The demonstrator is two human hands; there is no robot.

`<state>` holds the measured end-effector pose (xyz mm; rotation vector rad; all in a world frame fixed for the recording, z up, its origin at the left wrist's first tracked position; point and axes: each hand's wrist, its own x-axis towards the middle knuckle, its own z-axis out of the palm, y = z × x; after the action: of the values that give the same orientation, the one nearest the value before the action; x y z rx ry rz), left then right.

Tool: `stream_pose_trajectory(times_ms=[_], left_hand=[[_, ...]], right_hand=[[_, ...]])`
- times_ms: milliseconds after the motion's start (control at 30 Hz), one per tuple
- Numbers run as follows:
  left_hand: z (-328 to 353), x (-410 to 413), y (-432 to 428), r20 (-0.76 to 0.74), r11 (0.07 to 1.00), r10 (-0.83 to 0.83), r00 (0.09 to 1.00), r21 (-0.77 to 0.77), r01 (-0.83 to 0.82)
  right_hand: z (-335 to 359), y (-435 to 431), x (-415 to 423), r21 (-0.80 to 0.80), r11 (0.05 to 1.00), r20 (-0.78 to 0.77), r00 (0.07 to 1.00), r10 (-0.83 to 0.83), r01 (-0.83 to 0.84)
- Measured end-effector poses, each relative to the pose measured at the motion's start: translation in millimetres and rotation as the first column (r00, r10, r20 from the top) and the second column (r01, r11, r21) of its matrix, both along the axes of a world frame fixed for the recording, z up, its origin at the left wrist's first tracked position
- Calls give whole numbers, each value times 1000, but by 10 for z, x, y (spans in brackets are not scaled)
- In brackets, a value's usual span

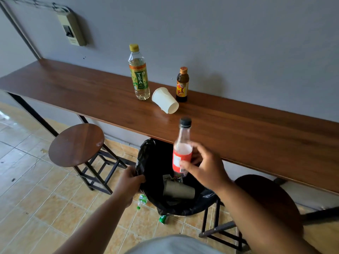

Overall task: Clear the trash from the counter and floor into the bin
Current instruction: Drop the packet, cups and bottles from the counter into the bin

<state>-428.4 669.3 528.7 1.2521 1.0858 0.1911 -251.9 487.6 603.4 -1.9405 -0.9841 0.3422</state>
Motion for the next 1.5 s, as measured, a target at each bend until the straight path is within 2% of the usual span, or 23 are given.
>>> stream_pose_trajectory(times_ms=[100,200,300,367,500,633,700,767,833,900,967,1033,1267,1367,1433,1500], left_hand=[[-30,-45,51,-12,1000,8,1000,8,-8],[-44,-104,75,-21,1000,19,1000,8,-19],[-56,-163,105,-29,1000,14,999,-11,-14],[-37,-200,122,-36,999,30,999,-10,-30],[6,-251,131,-34,999,33,999,-15,-33],[-18,-341,206,-32,997,67,997,-28,-68],[-15,-378,234,-39,996,82,996,-18,-83],[-14,-416,269,-40,995,97,994,-11,-98],[-16,-459,307,-44,994,113,993,-1,-113],[-16,-508,333,-39,992,126,991,-3,-126],[-19,-550,356,-30,990,142,989,-15,-143],[-24,-593,369,-24,988,151,988,-27,-152],[-56,-692,416,-15,986,165,986,-35,-165],[-68,-700,444,-11,984,172,985,-53,-172],[-77,-700,462,-10,982,177,984,-58,-177],[-88,-699,477,-12,981,183,983,-57,-184]], right_hand=[[-332,103,-177,-305,950,73,992,100,-73],[-516,196,-189,-562,824,123,977,172,-74],[-605,283,-173,-688,724,196,946,258,-55],[-614,351,-183,-701,713,225,936,271,-37],[-537,444,-192,-554,831,257,939,229,-51],[-253,681,-168,-190,982,372,924,88,-17],[-45,865,-69,-14,998,441,896,-54,67],[152,1079,100,88,982,445,876,-187,165],[261,1321,330,61,961,427,864,-268,268],[316,1556,536,-95,936,390,878,-278,339],[328,1741,684,-240,907,335,906,-258,347],[300,1866,764,-288,897,297,922,-248,334],[219,1802,631,-92,941,290,913,-287,325],[187,1596,327,44,972,178,955,-237,233],[122,1393,44,114,979,174,967,-185,167],[-6,1178,-246,107,992,182,979,-90,71]])
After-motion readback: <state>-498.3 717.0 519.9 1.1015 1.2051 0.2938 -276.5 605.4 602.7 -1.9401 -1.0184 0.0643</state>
